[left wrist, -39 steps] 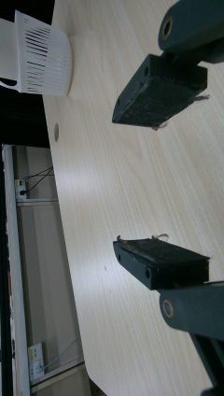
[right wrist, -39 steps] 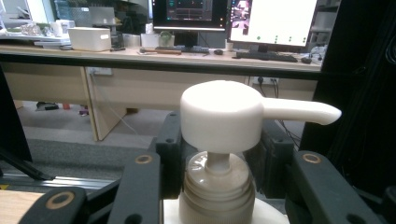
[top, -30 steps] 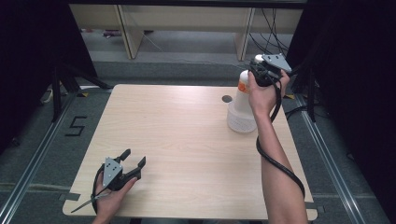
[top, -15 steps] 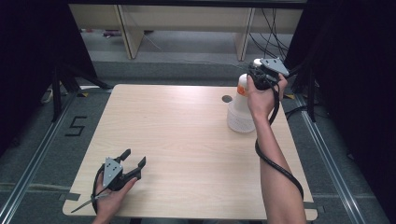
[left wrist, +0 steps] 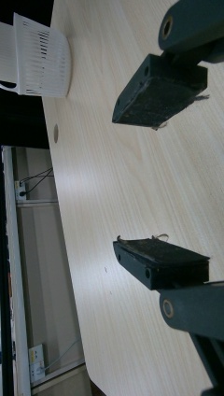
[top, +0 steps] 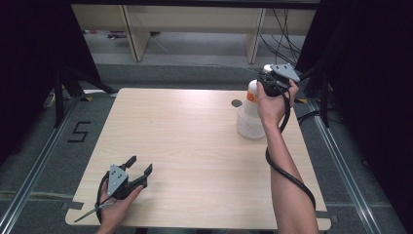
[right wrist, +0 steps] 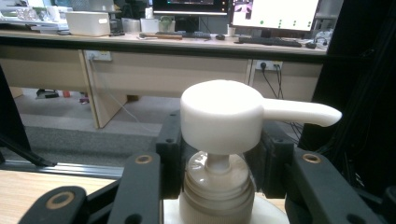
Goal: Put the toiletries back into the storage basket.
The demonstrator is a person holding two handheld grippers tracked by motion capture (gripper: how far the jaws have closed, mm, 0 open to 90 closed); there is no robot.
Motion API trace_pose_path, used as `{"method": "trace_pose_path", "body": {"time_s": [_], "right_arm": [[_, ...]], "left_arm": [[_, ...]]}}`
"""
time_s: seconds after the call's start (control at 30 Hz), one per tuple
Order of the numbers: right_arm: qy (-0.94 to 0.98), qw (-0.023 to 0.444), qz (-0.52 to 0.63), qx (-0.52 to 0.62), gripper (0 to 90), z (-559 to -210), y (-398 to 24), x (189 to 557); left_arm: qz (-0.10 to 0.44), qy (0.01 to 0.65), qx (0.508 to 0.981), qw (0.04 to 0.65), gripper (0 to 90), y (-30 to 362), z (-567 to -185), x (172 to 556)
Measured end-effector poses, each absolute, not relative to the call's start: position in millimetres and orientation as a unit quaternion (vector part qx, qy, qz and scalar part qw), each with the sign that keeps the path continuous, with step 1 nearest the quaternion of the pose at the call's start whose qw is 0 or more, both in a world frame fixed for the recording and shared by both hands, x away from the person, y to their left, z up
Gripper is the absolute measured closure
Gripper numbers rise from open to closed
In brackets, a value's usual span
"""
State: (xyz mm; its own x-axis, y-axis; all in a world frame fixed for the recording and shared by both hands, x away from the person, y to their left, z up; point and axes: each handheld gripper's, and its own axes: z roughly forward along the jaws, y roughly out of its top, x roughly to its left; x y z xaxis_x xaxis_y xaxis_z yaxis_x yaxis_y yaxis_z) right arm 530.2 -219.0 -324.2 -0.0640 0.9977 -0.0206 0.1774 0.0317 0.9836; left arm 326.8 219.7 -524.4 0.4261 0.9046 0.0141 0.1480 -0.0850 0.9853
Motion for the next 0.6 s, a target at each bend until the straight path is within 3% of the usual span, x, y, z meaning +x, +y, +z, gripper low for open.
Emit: {"method": "trace_pose_path", "body": {"time_s": [0.6], "right_arm": [[0.577,0.440,0.449,0.521,60.8,-339,-220,534]], "left_arm": [[0.349,0.405,0.649,0.542,32.1,219,-524,327]]}}
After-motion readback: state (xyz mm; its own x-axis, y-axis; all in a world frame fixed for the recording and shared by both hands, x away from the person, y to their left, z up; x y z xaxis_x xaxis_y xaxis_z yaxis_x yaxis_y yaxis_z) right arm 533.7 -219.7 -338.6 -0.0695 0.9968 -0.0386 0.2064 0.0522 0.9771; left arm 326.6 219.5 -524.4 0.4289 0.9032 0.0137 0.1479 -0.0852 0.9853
